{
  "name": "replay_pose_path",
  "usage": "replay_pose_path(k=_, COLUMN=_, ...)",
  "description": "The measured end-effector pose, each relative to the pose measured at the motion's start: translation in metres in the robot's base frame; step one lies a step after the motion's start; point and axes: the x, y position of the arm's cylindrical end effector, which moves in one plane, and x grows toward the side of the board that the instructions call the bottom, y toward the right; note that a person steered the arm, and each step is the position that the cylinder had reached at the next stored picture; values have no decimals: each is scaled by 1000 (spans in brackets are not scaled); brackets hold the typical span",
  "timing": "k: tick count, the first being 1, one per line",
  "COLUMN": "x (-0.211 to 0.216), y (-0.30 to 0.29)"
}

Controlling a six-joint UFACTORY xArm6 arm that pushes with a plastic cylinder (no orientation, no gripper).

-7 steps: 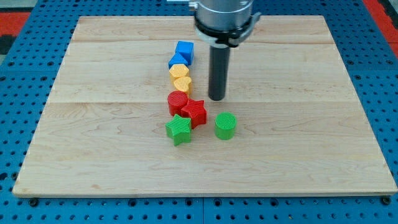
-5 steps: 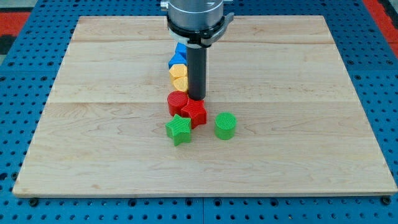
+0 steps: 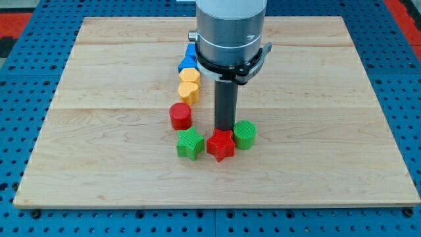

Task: Adjust the green circle right to the red star

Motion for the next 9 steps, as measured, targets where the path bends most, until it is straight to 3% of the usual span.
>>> replay_pose_path(k=2, x=-77, y=8)
replay_pose_path(k=3, x=-82, y=66)
replay_pose_path(k=4, x=-28, y=110)
replay_pose_path(k=5, x=-17, y=102)
replay_pose_path(k=7, x=-40, y=28)
replay_pose_path(k=9, x=-28, y=15)
